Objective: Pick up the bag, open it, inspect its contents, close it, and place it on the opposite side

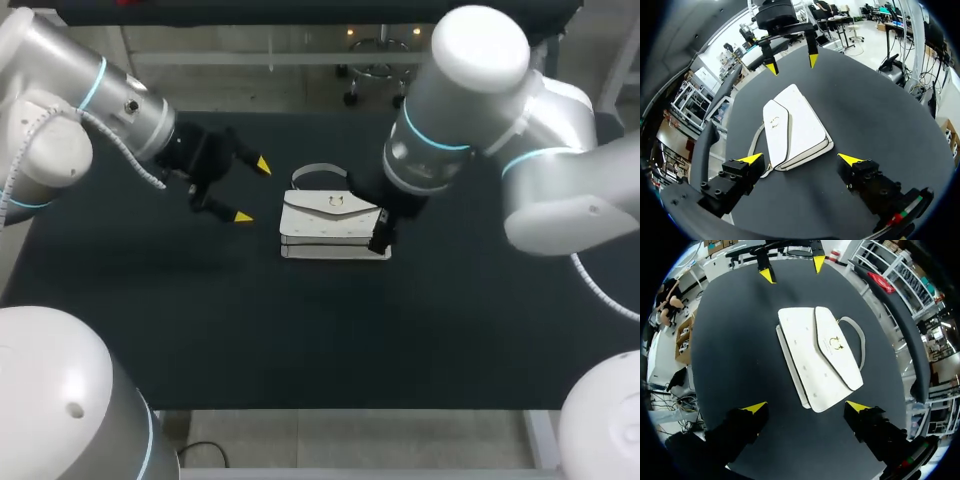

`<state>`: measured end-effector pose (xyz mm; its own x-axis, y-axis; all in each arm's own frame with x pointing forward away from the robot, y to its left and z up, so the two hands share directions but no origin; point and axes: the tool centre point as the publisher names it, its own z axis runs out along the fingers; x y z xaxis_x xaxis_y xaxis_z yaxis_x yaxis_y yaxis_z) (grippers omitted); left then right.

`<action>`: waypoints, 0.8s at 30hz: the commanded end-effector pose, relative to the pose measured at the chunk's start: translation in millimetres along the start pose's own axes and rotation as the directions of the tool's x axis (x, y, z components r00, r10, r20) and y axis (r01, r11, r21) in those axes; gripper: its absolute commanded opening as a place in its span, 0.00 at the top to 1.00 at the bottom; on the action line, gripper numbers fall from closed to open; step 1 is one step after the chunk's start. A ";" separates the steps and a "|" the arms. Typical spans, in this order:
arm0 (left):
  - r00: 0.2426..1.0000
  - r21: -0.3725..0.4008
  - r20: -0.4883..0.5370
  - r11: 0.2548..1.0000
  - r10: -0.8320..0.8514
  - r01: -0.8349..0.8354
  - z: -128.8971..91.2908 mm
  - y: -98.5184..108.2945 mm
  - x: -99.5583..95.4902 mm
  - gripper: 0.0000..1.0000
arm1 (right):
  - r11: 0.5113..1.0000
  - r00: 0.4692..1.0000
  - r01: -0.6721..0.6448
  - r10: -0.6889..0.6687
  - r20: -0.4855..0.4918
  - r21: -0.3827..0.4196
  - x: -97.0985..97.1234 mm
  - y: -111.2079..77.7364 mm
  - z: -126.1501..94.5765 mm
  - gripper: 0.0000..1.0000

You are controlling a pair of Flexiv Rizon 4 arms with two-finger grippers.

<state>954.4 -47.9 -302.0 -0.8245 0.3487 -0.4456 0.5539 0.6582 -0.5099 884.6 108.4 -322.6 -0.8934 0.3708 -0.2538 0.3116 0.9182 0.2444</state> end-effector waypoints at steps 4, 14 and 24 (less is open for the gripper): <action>1.000 0.005 0.022 1.000 0.002 -0.002 1.5 0.8 2.7 0.00 | 0.995 0.997 0.008 0.000 0.081 -0.099 4.4 -5.8 5.5 0.00; 0.994 0.001 0.072 0.996 0.083 -0.084 10.2 -1.5 1.0 0.00 | 0.985 0.952 0.169 -0.151 0.266 -0.045 12.3 3.7 11.7 0.00; 0.989 0.016 0.083 0.992 0.123 -0.124 19.5 -4.3 -9.4 0.00 | 0.973 0.914 0.228 -0.227 0.336 0.036 8.1 7.3 44.1 0.00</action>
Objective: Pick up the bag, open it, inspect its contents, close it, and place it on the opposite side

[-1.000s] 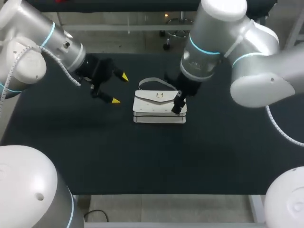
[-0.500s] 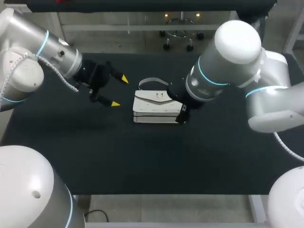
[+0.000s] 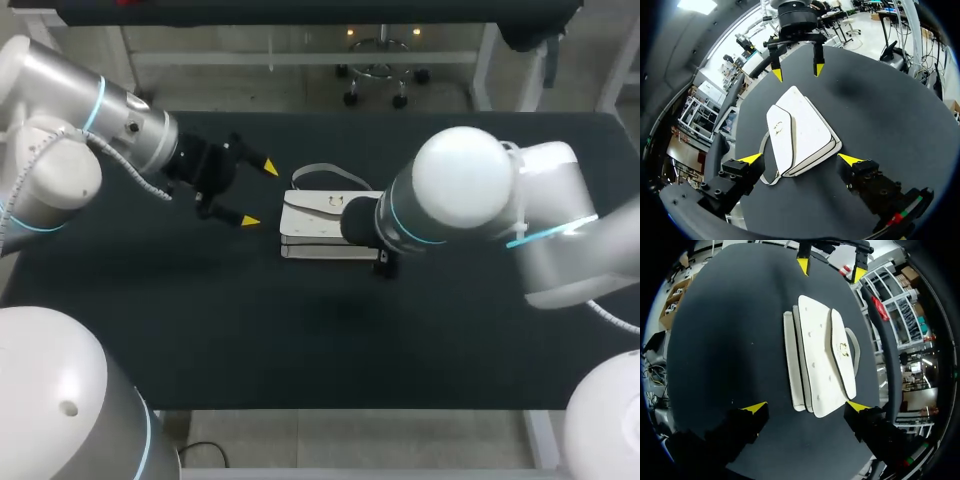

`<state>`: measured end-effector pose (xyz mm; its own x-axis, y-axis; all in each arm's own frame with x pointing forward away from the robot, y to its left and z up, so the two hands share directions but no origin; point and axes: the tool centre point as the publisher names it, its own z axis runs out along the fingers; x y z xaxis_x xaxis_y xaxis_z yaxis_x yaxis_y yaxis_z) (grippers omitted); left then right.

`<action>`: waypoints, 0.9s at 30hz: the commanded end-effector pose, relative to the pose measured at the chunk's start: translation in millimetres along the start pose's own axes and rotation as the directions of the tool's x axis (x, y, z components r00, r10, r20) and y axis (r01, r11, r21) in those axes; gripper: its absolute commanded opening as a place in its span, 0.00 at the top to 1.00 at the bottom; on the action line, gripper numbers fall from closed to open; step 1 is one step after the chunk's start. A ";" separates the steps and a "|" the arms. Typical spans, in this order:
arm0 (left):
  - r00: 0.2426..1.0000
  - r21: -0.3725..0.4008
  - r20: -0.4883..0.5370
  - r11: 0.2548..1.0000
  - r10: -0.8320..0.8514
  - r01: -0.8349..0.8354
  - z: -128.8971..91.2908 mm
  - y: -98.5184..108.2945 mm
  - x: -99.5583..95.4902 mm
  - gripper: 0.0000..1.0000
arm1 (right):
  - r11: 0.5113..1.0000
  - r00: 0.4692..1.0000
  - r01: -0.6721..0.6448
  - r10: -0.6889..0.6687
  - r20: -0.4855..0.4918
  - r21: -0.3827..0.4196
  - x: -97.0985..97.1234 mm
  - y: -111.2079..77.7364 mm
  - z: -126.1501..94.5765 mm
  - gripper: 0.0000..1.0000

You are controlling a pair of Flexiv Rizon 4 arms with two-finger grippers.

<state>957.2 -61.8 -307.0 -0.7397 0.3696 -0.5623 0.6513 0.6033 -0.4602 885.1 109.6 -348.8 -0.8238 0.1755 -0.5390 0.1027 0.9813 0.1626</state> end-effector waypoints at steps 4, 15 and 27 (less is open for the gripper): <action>1.000 0.019 -0.006 1.000 0.015 -0.014 12.6 -0.7 -8.1 0.00 | 1.000 0.994 0.015 -0.017 0.104 0.019 2.0 18.5 22.3 0.00; 0.998 0.019 -0.043 0.998 0.053 -0.053 26.2 -5.4 -18.3 0.00 | 0.999 0.992 0.041 -0.044 0.119 0.026 -7.7 16.9 29.7 0.53; 0.994 0.041 -0.069 0.996 0.088 -0.085 34.7 -8.1 -23.1 0.00 | 0.995 0.987 0.090 -0.095 0.129 0.041 -17.0 11.1 42.9 0.60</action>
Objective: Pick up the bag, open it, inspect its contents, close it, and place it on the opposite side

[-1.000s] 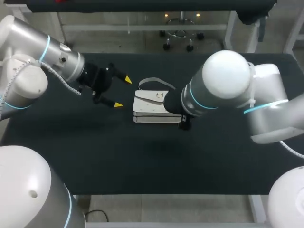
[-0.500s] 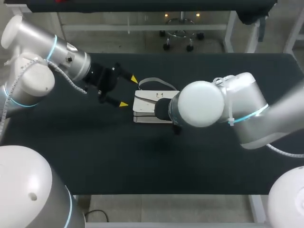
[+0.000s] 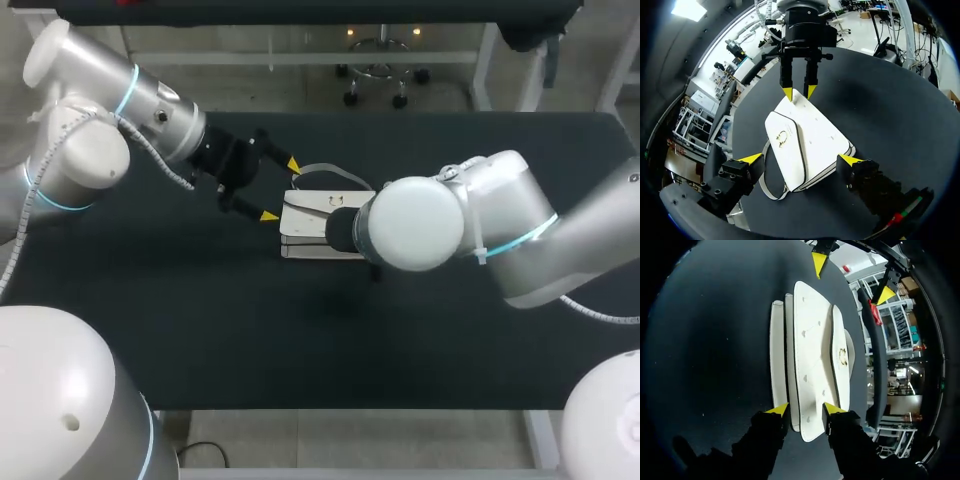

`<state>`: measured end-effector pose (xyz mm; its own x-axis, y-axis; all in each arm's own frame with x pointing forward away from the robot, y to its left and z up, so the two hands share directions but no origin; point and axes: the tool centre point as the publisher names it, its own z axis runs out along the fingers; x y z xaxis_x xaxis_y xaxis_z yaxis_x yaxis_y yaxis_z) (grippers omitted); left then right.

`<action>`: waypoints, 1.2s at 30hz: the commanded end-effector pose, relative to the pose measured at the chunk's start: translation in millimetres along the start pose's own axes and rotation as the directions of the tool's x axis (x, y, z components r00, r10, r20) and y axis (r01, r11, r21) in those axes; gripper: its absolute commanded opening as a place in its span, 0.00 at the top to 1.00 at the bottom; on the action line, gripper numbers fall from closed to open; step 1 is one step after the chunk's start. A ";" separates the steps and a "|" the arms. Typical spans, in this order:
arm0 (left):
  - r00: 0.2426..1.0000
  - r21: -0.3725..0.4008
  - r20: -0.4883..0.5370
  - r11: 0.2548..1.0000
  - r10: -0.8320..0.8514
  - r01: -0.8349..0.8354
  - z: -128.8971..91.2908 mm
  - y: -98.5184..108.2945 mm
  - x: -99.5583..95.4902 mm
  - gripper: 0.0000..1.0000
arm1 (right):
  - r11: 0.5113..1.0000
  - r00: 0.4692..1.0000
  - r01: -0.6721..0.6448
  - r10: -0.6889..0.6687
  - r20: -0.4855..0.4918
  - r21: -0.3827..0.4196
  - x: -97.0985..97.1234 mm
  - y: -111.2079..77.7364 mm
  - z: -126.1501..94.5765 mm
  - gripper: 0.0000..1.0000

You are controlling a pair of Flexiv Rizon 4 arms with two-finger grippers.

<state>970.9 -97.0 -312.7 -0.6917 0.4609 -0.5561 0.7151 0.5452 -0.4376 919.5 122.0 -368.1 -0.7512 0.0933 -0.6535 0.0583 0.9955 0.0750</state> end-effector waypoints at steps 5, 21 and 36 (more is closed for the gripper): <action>1.000 0.005 -0.015 1.000 0.012 -0.012 6.2 0.8 -5.1 0.00 | 1.000 1.000 0.011 -0.011 0.003 -0.014 -1.1 -2.1 9.7 0.70; 0.994 0.038 0.054 0.995 0.090 -0.092 17.8 -7.5 -6.6 0.00 | 0.999 1.000 0.026 -0.026 0.017 -0.018 1.9 -1.2 9.1 1.00; 0.976 0.040 0.125 0.982 0.180 -0.186 33.5 -23.7 -6.3 0.52 | 1.000 1.000 0.020 -0.020 0.018 -0.023 2.6 0.1 9.4 1.00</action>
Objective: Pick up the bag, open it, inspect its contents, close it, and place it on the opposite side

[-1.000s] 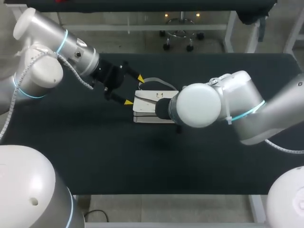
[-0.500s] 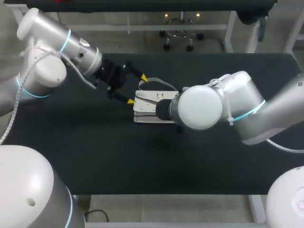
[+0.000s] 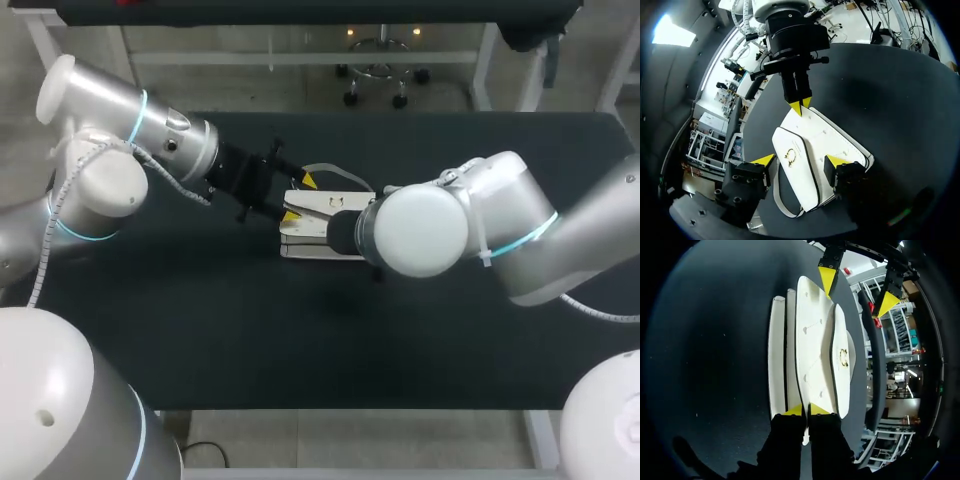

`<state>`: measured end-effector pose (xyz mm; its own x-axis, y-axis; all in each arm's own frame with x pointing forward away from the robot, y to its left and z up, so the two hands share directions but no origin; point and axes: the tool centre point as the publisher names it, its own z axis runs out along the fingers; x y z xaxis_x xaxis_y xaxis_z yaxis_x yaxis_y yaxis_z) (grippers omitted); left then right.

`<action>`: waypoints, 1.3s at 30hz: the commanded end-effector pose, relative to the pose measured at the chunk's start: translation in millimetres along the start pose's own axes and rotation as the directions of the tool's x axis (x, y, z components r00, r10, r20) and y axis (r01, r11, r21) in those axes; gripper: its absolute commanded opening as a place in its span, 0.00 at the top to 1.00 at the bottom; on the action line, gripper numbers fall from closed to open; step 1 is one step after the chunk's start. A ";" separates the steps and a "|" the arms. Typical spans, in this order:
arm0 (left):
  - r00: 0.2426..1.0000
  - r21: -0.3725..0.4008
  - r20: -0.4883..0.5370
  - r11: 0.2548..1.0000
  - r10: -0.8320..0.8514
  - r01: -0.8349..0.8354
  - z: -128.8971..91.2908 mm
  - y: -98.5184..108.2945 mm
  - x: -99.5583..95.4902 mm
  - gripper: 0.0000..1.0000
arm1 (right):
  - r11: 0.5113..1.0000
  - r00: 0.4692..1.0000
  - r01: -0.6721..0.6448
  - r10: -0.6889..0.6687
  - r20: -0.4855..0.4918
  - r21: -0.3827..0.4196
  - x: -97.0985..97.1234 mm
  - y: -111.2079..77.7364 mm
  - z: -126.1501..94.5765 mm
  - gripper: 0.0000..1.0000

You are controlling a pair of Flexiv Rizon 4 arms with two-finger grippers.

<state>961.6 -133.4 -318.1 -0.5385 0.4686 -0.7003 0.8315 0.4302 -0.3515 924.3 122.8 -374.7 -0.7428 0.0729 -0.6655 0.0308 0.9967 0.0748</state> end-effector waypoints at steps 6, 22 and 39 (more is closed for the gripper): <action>1.000 0.015 -0.021 1.000 -0.009 0.009 10.9 0.1 6.5 0.53 | 1.000 1.000 -0.001 0.001 0.004 -0.005 1.9 -0.5 1.2 1.00; 0.994 -0.005 -0.099 0.999 -0.051 0.051 28.3 12.9 7.4 0.58 | 1.000 1.000 -0.001 0.001 0.004 -0.005 1.9 -0.5 1.2 1.00; 0.997 -0.117 -0.067 0.992 -0.043 0.035 46.8 26.1 2.0 1.00 | 1.000 1.000 -0.001 0.001 0.004 -0.005 1.9 -0.5 1.2 1.00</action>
<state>987.1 -154.1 -354.3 -0.5808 0.5018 -0.6409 0.7912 0.5334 -0.2993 924.4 122.4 -374.9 -0.7421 0.0732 -0.6663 0.0320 0.9968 0.0739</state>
